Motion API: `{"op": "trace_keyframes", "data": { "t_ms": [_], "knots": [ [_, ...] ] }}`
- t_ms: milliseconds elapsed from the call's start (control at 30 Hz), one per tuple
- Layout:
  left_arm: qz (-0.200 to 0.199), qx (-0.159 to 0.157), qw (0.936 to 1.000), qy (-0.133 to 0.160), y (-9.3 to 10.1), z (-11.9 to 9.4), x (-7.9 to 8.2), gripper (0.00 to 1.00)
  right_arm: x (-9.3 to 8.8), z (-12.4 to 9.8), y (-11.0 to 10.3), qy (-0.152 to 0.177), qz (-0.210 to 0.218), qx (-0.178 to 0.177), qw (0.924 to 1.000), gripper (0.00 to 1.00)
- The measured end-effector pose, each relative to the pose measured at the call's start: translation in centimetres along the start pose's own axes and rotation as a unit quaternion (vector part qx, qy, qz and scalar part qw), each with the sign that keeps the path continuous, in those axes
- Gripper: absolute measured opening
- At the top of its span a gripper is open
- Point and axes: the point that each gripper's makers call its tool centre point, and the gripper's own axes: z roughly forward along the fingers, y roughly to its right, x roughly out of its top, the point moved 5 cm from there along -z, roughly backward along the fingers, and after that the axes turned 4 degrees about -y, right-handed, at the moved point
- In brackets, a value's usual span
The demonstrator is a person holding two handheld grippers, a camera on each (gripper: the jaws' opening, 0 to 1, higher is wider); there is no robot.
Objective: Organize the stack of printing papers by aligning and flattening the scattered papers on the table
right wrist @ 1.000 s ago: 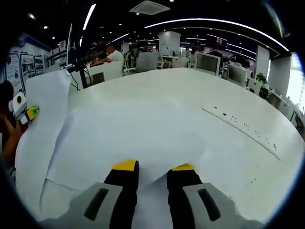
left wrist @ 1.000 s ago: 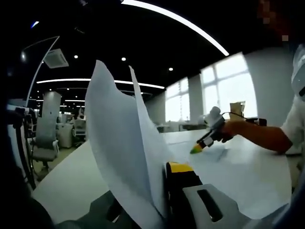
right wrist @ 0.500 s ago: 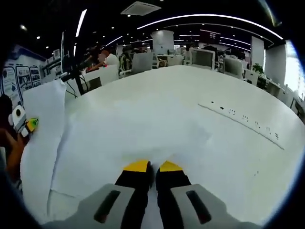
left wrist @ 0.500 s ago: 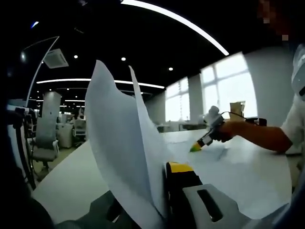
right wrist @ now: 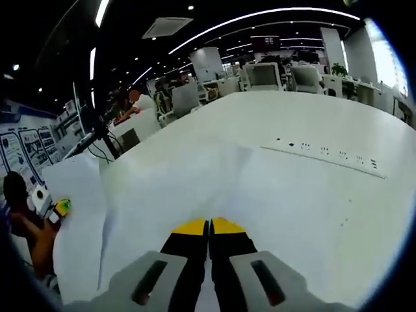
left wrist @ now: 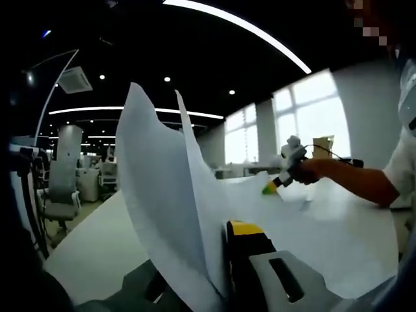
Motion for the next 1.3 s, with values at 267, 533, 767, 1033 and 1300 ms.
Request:
{"op": "trace_keyframes", "data": {
  "t_ms": [267,533,767,1033,1300],
  "knots": [
    [0.001,0.001,1.0000,-0.003,-0.1,0.0,-0.1,0.09,1.2,-1.5,-0.9,0.019,-0.017,0.004,0.9997,0.00],
    [0.003,0.003,1.0000,-0.007,0.0,0.1,-0.1,0.09,1.7,-2.2,-1.3,0.033,-0.019,0.014,0.9992,0.00],
    [0.006,0.003,0.9999,-0.012,0.1,0.2,-0.2,0.09,2.0,-2.7,-1.8,0.045,-0.016,0.026,0.9985,0.00],
    [0.006,0.002,0.9998,-0.019,0.1,0.2,-0.4,0.09,2.9,-3.9,-2.7,0.061,-0.027,0.033,0.9972,0.00],
    [0.008,0.000,0.9997,-0.025,0.2,0.4,-0.6,0.09,3.2,-4.4,-2.8,0.066,-0.035,0.027,0.9968,0.00]
  ]
}}
